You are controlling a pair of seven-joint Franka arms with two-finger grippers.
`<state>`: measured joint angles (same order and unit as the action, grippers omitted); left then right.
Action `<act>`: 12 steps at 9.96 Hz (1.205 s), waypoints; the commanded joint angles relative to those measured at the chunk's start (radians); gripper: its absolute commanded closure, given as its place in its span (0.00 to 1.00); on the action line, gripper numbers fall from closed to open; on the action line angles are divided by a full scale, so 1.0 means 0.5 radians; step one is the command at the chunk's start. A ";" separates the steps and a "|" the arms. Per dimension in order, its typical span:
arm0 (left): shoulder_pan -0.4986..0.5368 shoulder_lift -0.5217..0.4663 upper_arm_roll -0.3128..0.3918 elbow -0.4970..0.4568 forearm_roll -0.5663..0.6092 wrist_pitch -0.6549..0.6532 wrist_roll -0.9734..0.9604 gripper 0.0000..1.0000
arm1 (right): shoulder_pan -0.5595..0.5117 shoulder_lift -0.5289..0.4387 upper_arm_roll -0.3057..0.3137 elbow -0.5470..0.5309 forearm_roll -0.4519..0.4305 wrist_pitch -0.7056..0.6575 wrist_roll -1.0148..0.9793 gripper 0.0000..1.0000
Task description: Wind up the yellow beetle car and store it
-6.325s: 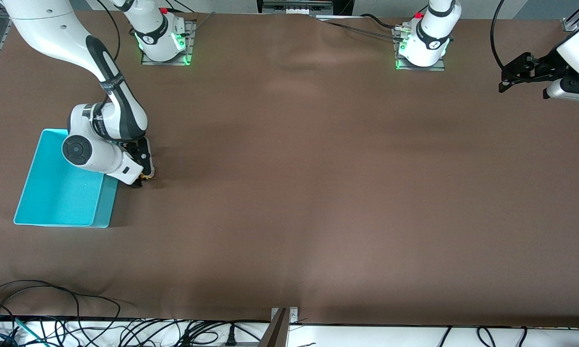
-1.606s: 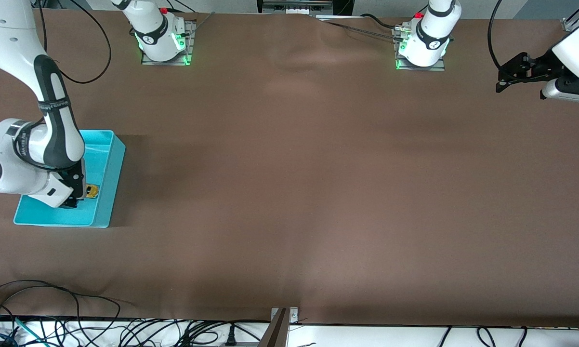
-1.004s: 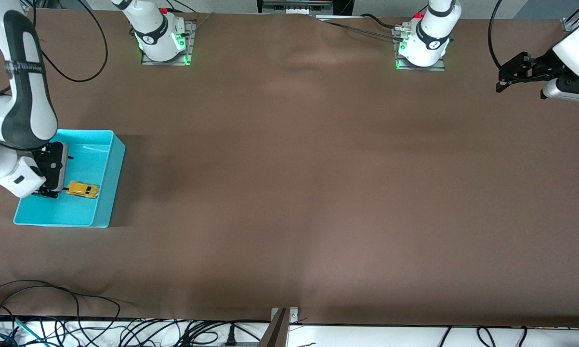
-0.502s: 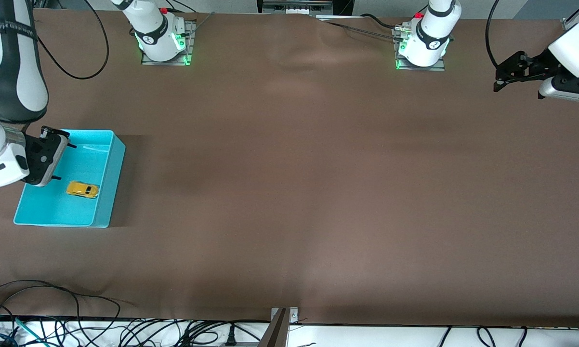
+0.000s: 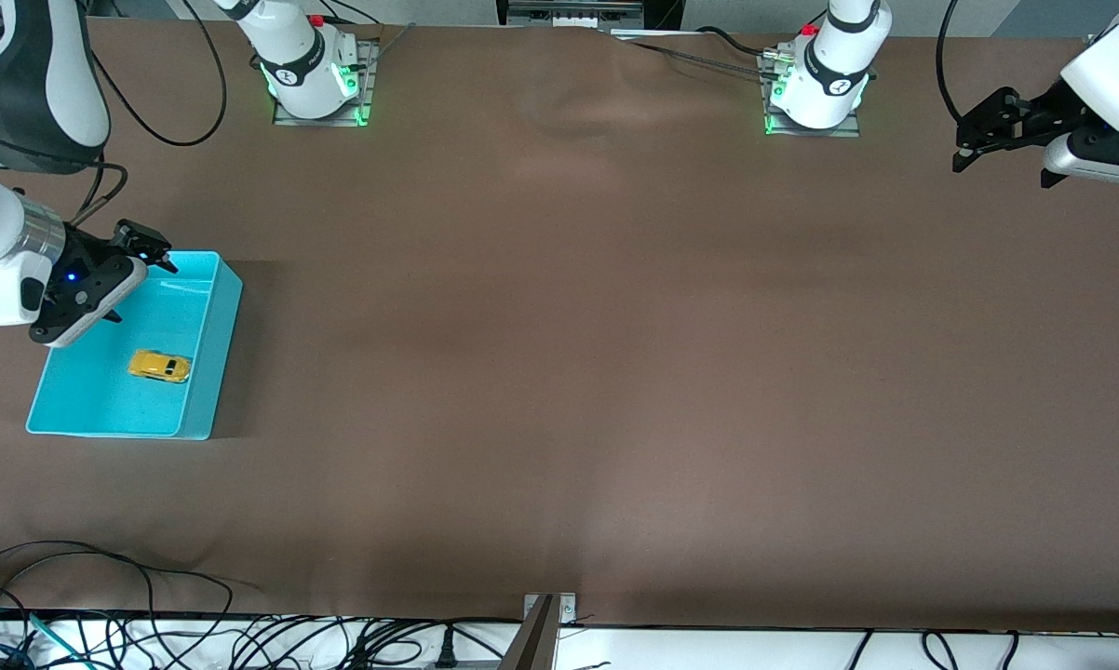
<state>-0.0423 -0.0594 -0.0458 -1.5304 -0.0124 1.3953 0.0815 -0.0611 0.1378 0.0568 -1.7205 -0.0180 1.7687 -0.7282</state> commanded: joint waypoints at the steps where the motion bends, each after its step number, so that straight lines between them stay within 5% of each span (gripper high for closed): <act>1: -0.001 0.015 0.000 0.051 -0.012 -0.026 -0.013 0.00 | -0.025 -0.098 0.046 -0.023 0.027 -0.073 0.396 0.00; 6: -0.001 0.012 -0.013 0.057 -0.009 -0.026 -0.016 0.00 | -0.062 -0.211 0.264 0.020 0.024 -0.245 1.415 0.00; 12: -0.004 -0.001 -0.019 0.158 -0.009 -0.078 -0.022 0.00 | -0.062 -0.288 0.053 0.131 0.015 -0.408 1.417 0.00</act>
<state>-0.0423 -0.0614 -0.0525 -1.4955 -0.0123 1.3901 0.0814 -0.0880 0.0246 0.1066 -1.6596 -0.0180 1.5878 -0.0210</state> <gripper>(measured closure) 0.000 0.000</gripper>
